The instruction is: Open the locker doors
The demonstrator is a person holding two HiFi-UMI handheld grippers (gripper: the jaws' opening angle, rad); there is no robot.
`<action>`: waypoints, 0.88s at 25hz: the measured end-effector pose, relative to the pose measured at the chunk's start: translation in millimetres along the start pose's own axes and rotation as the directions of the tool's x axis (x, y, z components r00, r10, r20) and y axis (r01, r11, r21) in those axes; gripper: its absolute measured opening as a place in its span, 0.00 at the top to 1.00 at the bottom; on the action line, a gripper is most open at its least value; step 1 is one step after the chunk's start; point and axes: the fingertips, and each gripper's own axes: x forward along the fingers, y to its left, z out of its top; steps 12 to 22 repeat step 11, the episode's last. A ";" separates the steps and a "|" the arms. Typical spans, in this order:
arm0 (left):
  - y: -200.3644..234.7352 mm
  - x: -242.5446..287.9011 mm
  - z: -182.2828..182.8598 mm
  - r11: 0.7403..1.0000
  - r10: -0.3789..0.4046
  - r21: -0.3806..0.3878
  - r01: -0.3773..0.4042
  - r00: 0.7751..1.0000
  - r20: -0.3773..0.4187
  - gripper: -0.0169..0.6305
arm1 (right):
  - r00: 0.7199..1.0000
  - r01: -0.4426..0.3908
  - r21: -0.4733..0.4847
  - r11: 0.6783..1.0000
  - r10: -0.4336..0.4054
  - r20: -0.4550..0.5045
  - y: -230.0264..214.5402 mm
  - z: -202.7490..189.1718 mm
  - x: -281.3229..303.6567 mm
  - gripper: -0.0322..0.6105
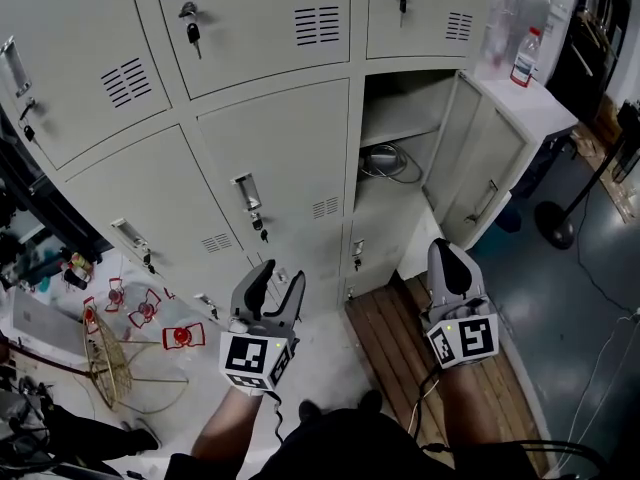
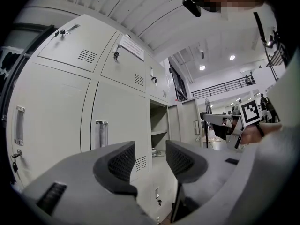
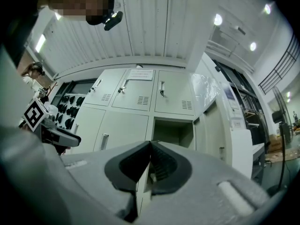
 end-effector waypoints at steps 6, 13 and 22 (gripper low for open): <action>6.2 -2.4 0.2 1.000 -0.016 -0.004 0.016 1.000 0.004 0.66 | 1.000 0.010 -0.010 1.000 -0.010 -0.007 7.7 1.9 -1.1 0.95; 16.6 -6.3 1.7 1.000 -0.024 -0.002 0.024 1.000 0.005 0.66 | 1.000 0.020 -0.012 1.000 -0.020 -0.010 15.6 2.6 1.1 0.95; 16.6 -6.3 1.7 1.000 -0.024 -0.002 0.024 1.000 0.005 0.66 | 1.000 0.020 -0.012 1.000 -0.020 -0.010 15.6 2.6 1.1 0.95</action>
